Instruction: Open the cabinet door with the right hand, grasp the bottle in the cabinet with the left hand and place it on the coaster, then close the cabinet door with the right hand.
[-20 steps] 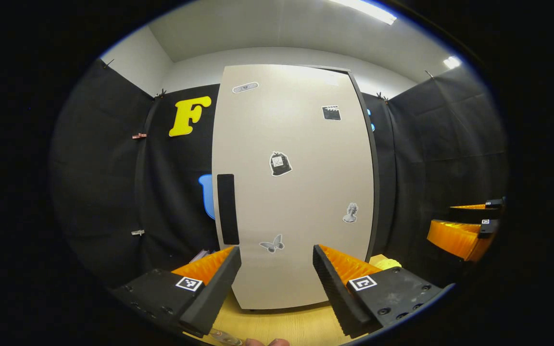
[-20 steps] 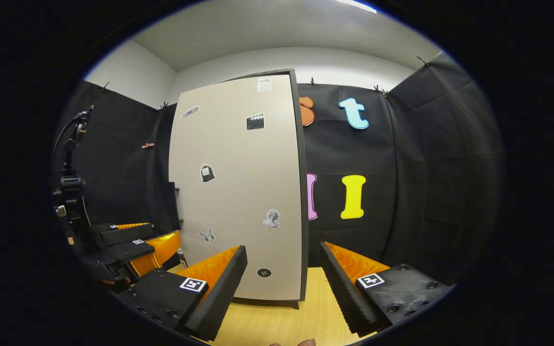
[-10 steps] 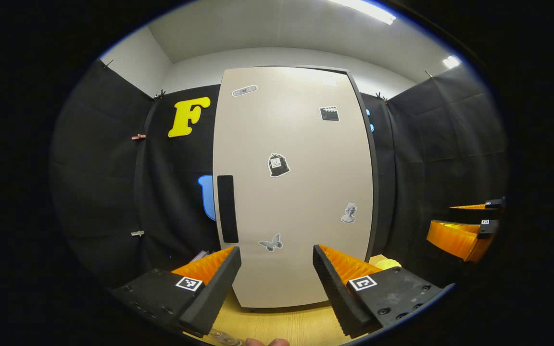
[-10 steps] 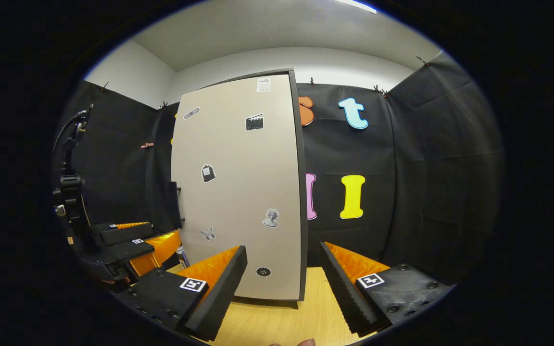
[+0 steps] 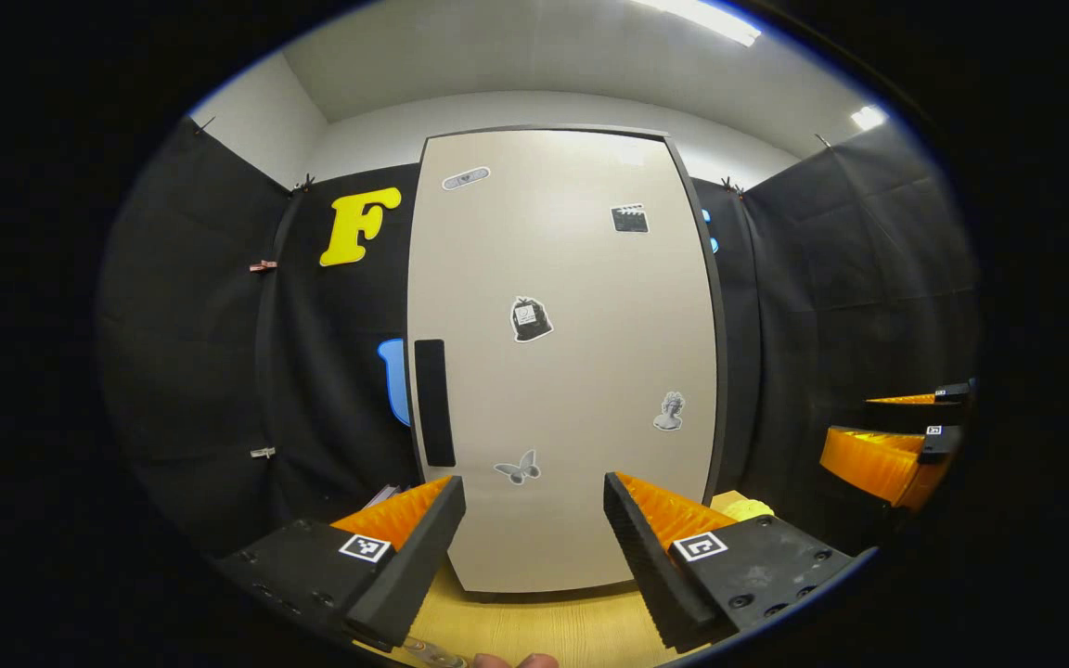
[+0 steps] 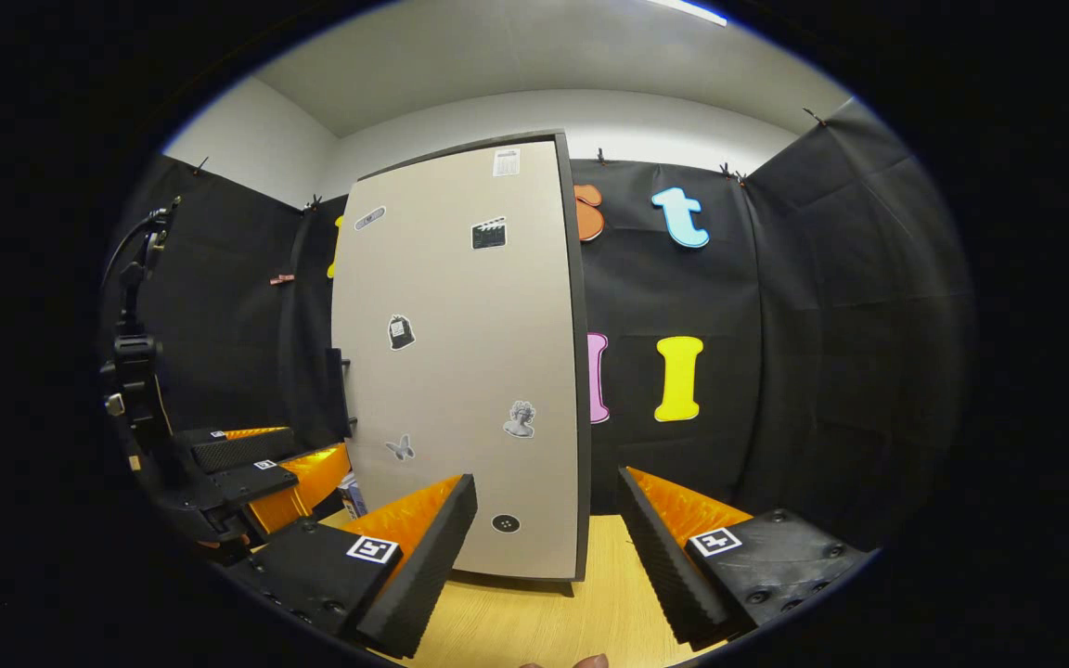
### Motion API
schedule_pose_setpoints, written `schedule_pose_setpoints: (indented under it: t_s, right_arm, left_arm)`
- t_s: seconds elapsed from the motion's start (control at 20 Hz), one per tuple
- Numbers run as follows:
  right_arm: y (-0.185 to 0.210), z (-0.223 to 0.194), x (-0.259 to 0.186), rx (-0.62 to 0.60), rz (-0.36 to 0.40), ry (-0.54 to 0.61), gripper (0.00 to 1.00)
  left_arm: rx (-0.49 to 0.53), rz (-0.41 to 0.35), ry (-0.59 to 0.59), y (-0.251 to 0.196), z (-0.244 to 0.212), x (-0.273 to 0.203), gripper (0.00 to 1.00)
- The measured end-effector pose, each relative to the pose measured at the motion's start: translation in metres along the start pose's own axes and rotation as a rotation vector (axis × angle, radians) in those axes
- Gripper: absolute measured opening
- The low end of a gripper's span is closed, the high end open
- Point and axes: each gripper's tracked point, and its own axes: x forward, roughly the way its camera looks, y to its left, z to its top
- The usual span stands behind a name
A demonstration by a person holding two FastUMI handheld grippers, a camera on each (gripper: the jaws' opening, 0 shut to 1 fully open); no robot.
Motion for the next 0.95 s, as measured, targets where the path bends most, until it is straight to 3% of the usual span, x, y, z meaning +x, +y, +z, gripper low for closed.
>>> schedule_pose_setpoints:
  t_s: [0.95]
  right_arm:
    - [-0.0038,0.0011,0.0043,0.001,0.002,-0.007,0.98]
  left_arm:
    - [0.016,0.005,-0.006,-0.0060,0.0025,0.0031,0.95]
